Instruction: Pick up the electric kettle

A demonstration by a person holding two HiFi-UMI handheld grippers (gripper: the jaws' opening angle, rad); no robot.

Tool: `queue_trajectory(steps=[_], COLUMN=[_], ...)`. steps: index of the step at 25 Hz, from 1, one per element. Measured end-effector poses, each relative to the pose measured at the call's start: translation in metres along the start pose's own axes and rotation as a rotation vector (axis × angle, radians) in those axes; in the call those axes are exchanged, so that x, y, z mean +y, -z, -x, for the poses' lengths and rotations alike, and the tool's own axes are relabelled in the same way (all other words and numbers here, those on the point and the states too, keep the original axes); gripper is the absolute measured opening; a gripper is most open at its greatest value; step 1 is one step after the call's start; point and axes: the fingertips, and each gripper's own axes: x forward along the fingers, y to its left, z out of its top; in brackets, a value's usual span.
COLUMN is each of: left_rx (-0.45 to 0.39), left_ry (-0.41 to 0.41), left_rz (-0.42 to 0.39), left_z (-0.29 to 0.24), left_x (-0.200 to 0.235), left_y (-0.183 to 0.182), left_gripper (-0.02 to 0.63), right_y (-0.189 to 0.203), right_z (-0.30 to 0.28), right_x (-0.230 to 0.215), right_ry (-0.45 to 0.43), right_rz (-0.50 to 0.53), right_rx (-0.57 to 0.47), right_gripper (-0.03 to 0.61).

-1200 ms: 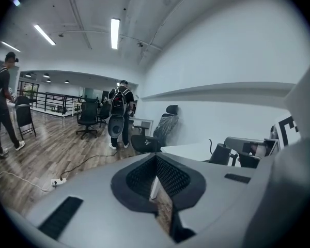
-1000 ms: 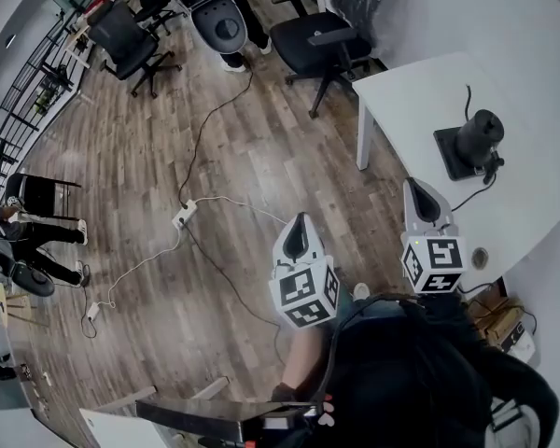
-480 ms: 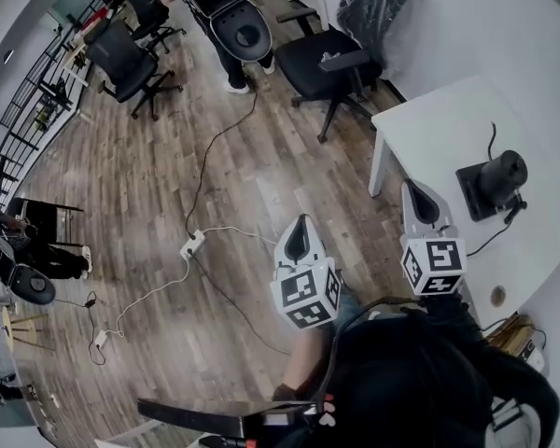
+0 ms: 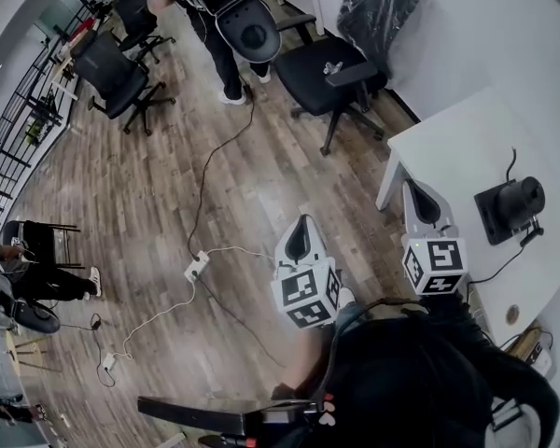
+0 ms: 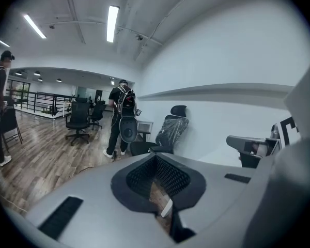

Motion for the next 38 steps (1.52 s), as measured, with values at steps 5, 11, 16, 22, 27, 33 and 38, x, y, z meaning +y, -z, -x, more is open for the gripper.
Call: queue_trajectory(steps=[5,11,16,22,27,33,38], left_rx=[0.011,0.034,0.036,0.008,0.005,-0.006,0.017], left_ry=[0.022,0.052,0.058,0.071,0.126,0.218,0.292], left_rz=[-0.007,-0.001,-0.003,-0.019,-0.042,-0.071,-0.101], left_z=[-0.029,-0.053,-0.076,-0.107,-0.135,-0.16,-0.184], left_x=[0.019,0.02,0.007,-0.017,-0.054,-0.102,-0.145], left_y=[-0.007,-0.006,-0.013,-0.039,-0.047,-0.031,-0.025], left_gripper=[0.0,0.0,0.0,0.0,0.0,0.0,0.0], right_y=[0.003,0.005,0.002,-0.019,-0.026,-0.008,-0.003], right_z=[-0.028,-0.043,-0.06,-0.081,-0.083,-0.065,-0.055], right_x=[0.006,-0.002,-0.022,-0.053,-0.091,-0.139,-0.179], right_ry=[0.029,0.064,0.074,0.084,0.133,0.225,0.302], right_rz=[-0.004,0.002,-0.002,-0.003,-0.009,-0.015,-0.032], right_rx=[0.009,0.028,0.03,0.002,-0.012,-0.032,-0.033], right_gripper=[0.002,0.002,0.002,0.002,0.002,0.002,0.002])
